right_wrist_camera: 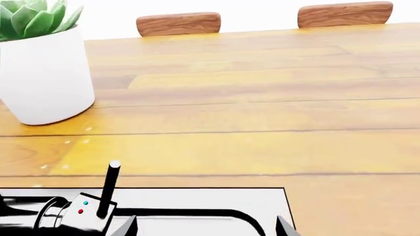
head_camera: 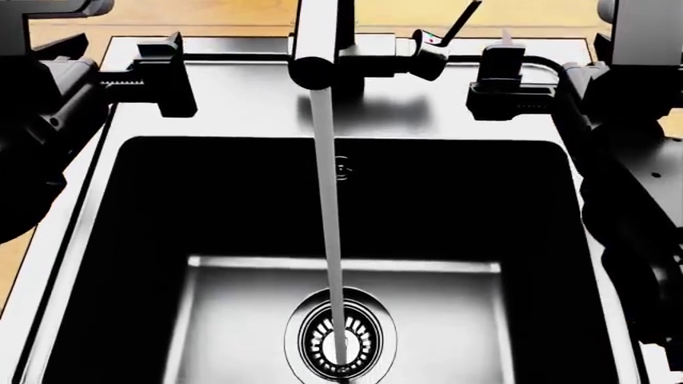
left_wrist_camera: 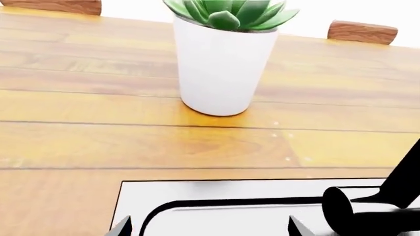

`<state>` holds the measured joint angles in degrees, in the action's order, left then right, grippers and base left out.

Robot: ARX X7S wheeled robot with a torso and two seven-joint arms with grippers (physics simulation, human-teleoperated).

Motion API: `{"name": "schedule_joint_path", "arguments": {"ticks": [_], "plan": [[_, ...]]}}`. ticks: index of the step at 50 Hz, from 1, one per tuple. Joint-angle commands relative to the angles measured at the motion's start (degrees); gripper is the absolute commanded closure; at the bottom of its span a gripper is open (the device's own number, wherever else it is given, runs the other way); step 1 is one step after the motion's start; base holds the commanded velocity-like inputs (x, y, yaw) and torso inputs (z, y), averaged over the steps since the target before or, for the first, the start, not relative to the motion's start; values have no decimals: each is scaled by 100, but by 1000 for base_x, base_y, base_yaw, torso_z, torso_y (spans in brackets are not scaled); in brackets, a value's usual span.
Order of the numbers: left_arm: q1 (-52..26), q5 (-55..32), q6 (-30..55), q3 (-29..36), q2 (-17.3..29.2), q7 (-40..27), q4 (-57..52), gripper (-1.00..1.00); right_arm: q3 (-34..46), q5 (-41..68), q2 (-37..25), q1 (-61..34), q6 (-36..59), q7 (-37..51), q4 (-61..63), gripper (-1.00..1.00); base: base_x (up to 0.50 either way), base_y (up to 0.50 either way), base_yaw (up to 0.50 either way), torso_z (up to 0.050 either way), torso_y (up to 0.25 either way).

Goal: Pick the eggplants and mangos from the sink and place them in one bowl. Place the bell pepper in the other bowl. Then turn off the sink faucet.

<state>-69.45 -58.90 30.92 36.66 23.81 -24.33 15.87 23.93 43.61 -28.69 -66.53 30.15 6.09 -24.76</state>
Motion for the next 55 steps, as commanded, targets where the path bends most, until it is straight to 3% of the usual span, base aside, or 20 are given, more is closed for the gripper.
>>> {"name": "schedule_joint_path", "arguments": {"ticks": [1, 19, 31, 37, 44, 55], "plan": [[-170, -69, 60, -63, -26, -2, 73, -100, 27, -88, 7, 12, -125, -7, -36, -100, 0, 0, 0, 21, -31], [-588, -21, 301, 41, -93, 48, 283, -100, 70, -257, -3, -66, -394, -73, -5, -100, 0, 0, 0, 0, 0], [-1251, 99, 353, 80, -413, 261, 988, -100, 89, -313, 10, -132, -518, -157, -9, -100, 0, 0, 0, 0, 0], [-1086, 2, 457, 83, -374, 155, 819, -100, -301, 125, 119, 54, -424, 48, -94, -100, 0, 0, 0, 0, 0], [-1064, -42, 527, 106, -365, 136, 706, -100, -214, 246, 28, 160, 187, 346, -75, -100, 0, 0, 0, 0, 0], [-909, -234, 644, 30, -312, -102, 307, -100, -104, 19, -28, 99, -35, 276, -6, -100, 0, 0, 0, 0, 0]]}}
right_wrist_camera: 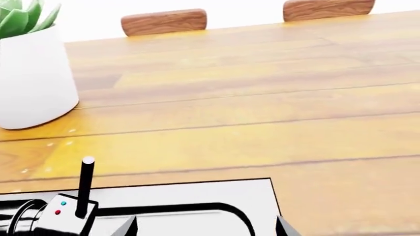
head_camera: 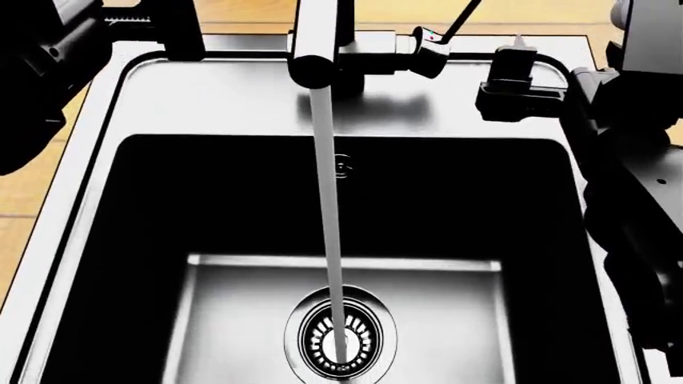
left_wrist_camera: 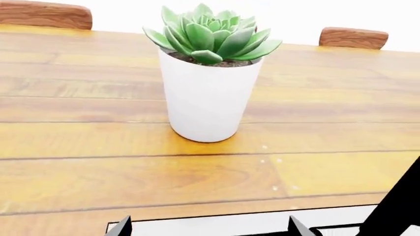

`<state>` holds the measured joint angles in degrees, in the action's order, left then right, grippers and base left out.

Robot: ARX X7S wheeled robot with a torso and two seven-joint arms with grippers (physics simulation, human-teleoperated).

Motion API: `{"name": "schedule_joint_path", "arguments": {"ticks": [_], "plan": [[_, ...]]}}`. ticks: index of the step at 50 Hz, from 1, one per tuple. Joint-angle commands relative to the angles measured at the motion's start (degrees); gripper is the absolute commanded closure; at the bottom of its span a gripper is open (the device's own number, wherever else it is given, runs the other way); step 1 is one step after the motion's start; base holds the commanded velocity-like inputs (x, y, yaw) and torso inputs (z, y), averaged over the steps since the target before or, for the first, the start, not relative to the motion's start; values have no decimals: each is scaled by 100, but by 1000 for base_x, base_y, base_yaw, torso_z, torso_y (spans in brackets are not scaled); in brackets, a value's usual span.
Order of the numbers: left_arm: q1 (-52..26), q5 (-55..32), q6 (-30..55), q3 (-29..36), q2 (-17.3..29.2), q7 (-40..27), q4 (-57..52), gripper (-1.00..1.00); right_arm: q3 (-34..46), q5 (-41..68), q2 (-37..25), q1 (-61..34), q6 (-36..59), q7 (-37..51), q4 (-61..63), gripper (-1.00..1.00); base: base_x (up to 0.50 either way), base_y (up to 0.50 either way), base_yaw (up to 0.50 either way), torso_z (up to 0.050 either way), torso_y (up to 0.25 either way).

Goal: Pick the eggplants and mangos from the sink and place them in one bowl. Place the bell pepper in the other bowl. Then turn off the sink faucet.

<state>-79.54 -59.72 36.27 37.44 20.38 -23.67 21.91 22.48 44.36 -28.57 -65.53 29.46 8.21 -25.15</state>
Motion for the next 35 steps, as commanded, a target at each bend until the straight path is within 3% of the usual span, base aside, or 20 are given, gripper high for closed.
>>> {"name": "schedule_joint_path", "arguments": {"ticks": [1, 12, 16, 21, 35], "plan": [[121, -164, 110, -53, 34, -195, -342, -100, 56, -76, -45, -9, 31, 65, 37, -100, 0, 0, 0, 0, 0], [80, -248, 99, -130, 58, -159, -357, -100, 494, -377, -84, -179, 23, -391, 31, -100, 0, 0, 0, 0, 0], [103, -232, 68, -100, -26, -150, -309, -100, 849, -936, -139, -392, -452, -613, 102, -100, 0, 0, 0, 0, 0], [113, -320, 131, -135, -11, -241, -465, -100, 718, -983, -94, -498, -902, -683, 138, -100, 0, 0, 0, 0, 0], [211, -357, 59, -158, 4, -189, -486, -100, 714, -645, -71, -382, -250, -679, 50, -100, 0, 0, 0, 0, 0]]}}
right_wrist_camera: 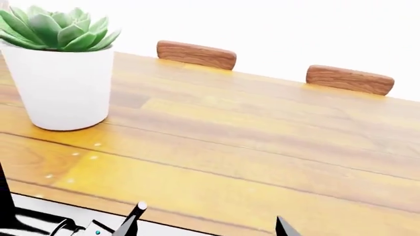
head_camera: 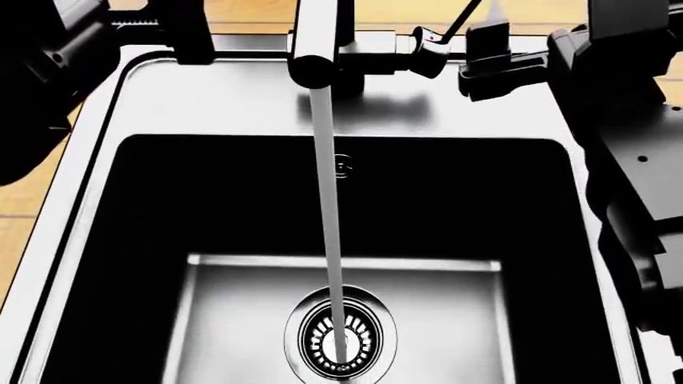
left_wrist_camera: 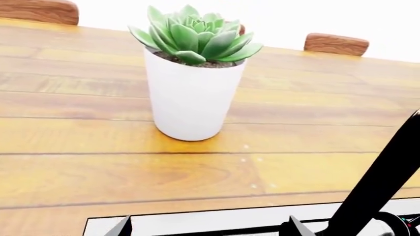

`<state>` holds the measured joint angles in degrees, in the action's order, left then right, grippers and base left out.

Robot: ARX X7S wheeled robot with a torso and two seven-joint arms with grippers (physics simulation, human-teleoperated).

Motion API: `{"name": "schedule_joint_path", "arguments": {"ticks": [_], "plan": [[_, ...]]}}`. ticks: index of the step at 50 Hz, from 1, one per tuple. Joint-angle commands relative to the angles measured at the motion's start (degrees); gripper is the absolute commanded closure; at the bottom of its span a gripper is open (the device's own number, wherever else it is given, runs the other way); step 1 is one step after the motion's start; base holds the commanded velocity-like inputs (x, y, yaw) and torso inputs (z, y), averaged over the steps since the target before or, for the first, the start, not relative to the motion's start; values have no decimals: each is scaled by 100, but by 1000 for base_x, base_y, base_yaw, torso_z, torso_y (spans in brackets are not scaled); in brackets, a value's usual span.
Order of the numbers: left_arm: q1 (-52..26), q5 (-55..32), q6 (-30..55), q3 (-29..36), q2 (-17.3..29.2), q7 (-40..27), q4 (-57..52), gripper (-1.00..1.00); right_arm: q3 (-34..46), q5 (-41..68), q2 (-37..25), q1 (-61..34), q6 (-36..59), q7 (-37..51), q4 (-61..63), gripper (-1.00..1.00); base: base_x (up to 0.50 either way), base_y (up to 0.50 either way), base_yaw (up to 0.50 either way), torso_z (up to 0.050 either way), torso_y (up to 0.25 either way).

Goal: Pick the eggplants and mangos from the sink and place them in one bowl. Place the bell pepper in the other bowl. Then turn off the sink faucet.

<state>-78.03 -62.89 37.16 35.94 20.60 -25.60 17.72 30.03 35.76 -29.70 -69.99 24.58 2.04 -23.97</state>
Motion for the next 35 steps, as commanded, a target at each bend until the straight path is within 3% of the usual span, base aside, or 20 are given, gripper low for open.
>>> {"name": "schedule_joint_path", "arguments": {"ticks": [1, 6, 25, 35], "plan": [[67, -29, -40, -1, -15, 5, -83, -100, -67, 263, 49, 73, 288, -45, -75, -100, 0, 0, 0, 0, 0], [84, -30, -28, 13, 10, 8, -103, -100, -477, 702, 145, 296, 351, 170, -159, -100, 0, 0, 0, 0, 0], [107, 39, -144, 41, 21, 51, -175, -100, -590, 667, 167, 257, 72, 191, -151, -100, 0, 0, 0, 0, 0], [97, 67, -222, 34, 21, 146, -82, -100, -576, 711, 201, 244, 60, 71, -167, -100, 0, 0, 0, 18, -94]]}}
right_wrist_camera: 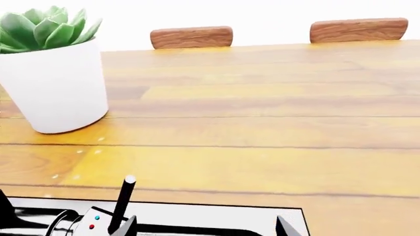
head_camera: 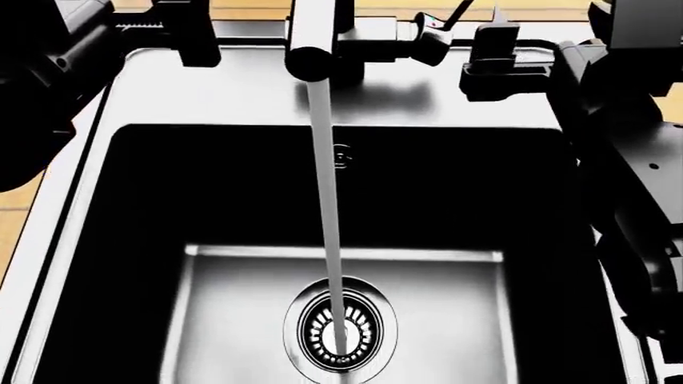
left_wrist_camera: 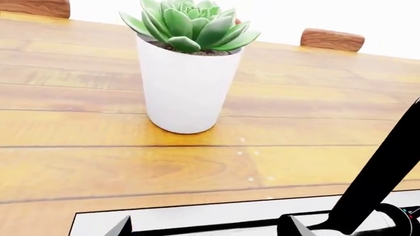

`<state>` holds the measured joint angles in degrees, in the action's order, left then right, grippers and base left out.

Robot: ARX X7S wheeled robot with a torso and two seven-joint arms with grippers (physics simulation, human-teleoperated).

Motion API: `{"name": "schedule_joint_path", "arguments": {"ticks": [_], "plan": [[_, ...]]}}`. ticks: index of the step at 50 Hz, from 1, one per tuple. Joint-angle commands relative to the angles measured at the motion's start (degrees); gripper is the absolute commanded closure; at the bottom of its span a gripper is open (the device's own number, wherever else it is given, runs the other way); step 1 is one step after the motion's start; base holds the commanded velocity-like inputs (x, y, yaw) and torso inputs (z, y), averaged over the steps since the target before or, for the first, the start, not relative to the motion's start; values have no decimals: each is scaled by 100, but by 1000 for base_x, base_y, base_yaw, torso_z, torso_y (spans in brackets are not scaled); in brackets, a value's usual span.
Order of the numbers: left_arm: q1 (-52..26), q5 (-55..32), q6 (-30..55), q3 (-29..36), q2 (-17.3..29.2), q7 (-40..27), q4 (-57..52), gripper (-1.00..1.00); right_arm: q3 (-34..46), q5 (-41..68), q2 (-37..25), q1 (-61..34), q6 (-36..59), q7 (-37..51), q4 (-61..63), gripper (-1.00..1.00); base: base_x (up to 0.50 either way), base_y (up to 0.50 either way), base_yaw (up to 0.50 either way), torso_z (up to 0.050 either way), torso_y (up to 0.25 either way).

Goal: Pick the eggplants and mangos from the sink and place them in one bowl. Place the bell pepper in the other bowl. Then turn off the sink faucet.

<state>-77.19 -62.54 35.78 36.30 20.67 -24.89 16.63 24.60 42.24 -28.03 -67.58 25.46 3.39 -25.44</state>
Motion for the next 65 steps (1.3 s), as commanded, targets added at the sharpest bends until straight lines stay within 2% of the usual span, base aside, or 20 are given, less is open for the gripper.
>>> {"name": "schedule_joint_path", "arguments": {"ticks": [1, 25, 43, 54, 59, 65], "plan": [[17, 52, -112, 6, 0, 94, 51, -100, -39, 73, 38, 6, -28, -69, -22, -100, 0, 0, 0, 27, -133], [85, 9, -130, 12, -30, 156, 216, -100, -72, 202, 99, 10, -41, -231, -64, -100, 0, 0, 0, 24, -107], [85, 15, -172, 33, -16, 353, 405, -100, -64, 615, 284, -9, -50, -1055, 14, -100, 0, 0, 0, 0, 0], [-208, 275, -437, 106, -232, 758, 1246, -100, -113, 744, 327, -5, -55, -1172, 48, -100, 0, 0, 0, 0, 0], [-445, 461, -670, 154, -425, 1123, 2043, -100, -42, 674, 318, -32, -111, -1265, 108, -100, 0, 0, 0, 0, 0], [-478, 548, -785, 207, -541, 1249, 2281, -100, -15, 661, 303, -28, -48, -1210, 99, -100, 0, 0, 0, 0, 0]]}}
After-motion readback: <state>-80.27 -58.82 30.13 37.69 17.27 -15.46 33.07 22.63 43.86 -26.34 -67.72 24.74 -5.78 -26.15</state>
